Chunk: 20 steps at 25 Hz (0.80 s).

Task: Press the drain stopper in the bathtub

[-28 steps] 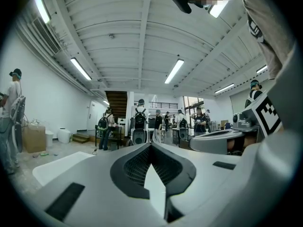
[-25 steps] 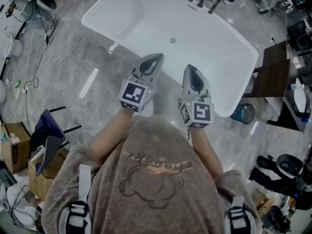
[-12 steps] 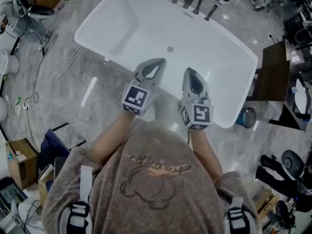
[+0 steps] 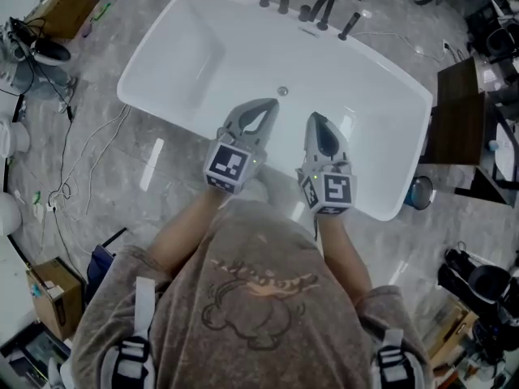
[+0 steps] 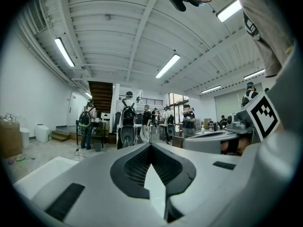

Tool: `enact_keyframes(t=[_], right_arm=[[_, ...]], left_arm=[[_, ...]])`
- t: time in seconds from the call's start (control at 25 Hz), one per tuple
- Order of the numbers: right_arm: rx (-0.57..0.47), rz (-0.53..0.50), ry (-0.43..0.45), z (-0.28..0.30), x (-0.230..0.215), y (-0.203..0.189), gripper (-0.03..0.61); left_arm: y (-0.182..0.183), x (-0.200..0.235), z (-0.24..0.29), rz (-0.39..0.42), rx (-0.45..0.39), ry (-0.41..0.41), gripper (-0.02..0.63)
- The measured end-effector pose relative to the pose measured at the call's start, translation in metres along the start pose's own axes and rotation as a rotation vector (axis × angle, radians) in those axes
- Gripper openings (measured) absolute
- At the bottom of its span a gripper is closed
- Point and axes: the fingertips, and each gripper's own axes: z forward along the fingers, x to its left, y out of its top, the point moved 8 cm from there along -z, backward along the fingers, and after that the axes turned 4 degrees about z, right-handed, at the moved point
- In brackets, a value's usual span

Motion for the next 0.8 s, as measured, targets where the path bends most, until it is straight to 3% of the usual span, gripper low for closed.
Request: enact_keyframes(t=[0.36, 0.8], right_arm=[[-0.009, 0.028, -0.075, 0.06, -0.007, -0.01, 0.006], [0.008, 0.052, -0.105, 0.111, -0.028, -0.021, 0.006]], left_arm=[[-0.019, 0.053, 0.045, 0.012, 0.004, -0.07, 0.009], [-0.036, 0.078, 0.095, -0.005, 0.023, -0.109, 0.011]])
